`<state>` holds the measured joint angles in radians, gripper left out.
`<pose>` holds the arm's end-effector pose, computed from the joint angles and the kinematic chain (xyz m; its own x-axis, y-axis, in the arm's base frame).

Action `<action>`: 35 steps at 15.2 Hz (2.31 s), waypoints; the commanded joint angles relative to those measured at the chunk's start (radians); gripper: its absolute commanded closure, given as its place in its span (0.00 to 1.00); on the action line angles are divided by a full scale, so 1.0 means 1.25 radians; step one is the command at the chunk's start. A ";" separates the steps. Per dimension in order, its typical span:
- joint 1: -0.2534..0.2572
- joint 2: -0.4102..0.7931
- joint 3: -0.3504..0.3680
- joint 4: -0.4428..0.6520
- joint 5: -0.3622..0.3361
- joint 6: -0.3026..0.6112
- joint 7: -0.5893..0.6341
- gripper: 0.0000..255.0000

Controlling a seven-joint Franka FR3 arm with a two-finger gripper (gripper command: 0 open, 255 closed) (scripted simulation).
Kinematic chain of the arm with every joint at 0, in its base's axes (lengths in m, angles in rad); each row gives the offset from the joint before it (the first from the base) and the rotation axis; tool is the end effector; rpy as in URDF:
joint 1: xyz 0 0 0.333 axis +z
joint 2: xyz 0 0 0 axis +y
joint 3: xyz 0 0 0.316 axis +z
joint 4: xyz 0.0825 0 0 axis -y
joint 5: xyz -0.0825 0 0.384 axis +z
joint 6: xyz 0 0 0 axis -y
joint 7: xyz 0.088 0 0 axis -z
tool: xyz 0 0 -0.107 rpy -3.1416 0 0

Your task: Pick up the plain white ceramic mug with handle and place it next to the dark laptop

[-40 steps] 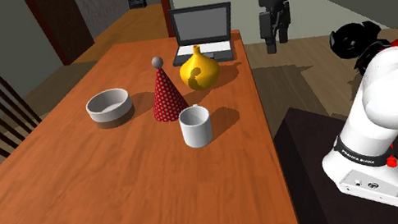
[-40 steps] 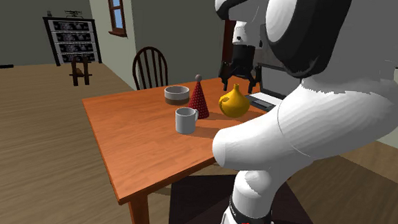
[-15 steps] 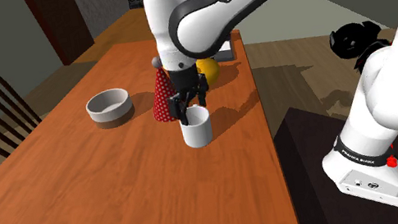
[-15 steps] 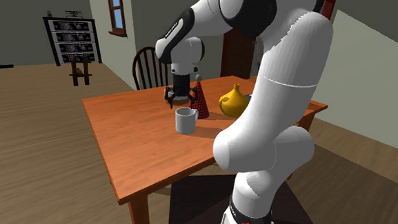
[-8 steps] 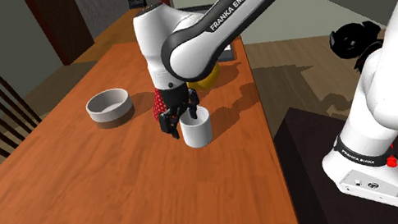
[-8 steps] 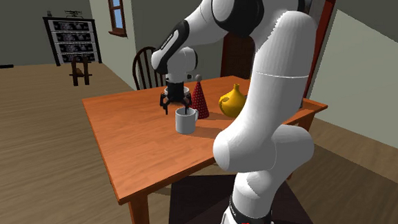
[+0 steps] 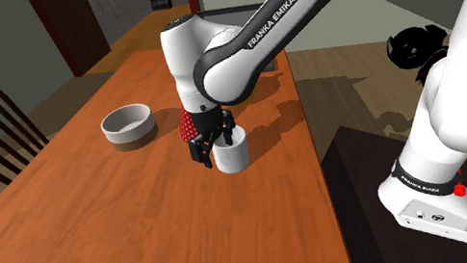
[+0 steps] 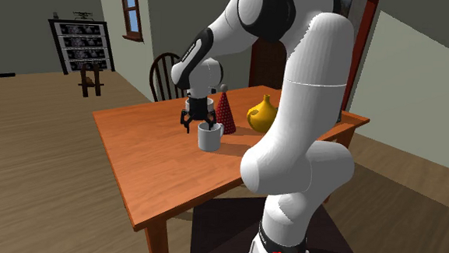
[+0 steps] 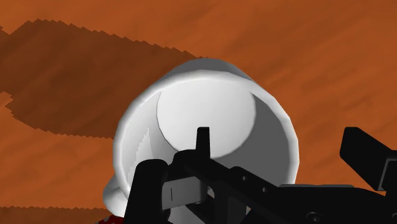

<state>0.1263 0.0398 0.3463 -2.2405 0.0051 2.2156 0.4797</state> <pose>0.4639 0.2370 0.3467 0.9979 -0.0105 -0.0633 -0.0097 -0.9999 0.0134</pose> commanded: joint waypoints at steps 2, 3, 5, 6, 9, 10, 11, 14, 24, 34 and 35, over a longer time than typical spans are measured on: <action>0.000 0.000 0.000 0.000 0.000 0.000 0.000 0.00; 0.000 0.000 0.000 0.000 0.000 0.000 0.000 0.00; 0.000 0.000 0.000 0.000 0.000 0.000 0.000 1.00; 0.000 0.000 0.000 0.000 0.000 0.000 0.000 1.00; 0.000 0.000 0.000 0.000 0.000 0.000 0.000 1.00; 0.000 0.000 0.000 0.000 0.000 0.000 0.000 1.00; 0.000 0.000 0.000 0.000 0.000 0.000 0.000 1.00; 0.000 -0.006 0.000 0.004 0.003 -0.010 -0.002 1.00; -0.002 -0.063 -0.002 0.057 0.023 -0.116 -0.016 1.00; -0.004 -0.101 -0.006 0.127 0.035 -0.223 -0.024 1.00; -0.004 -0.104 -0.006 0.134 0.036 -0.233 -0.025 1.00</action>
<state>0.1214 -0.0876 0.3390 -2.0829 0.0490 1.9374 0.4496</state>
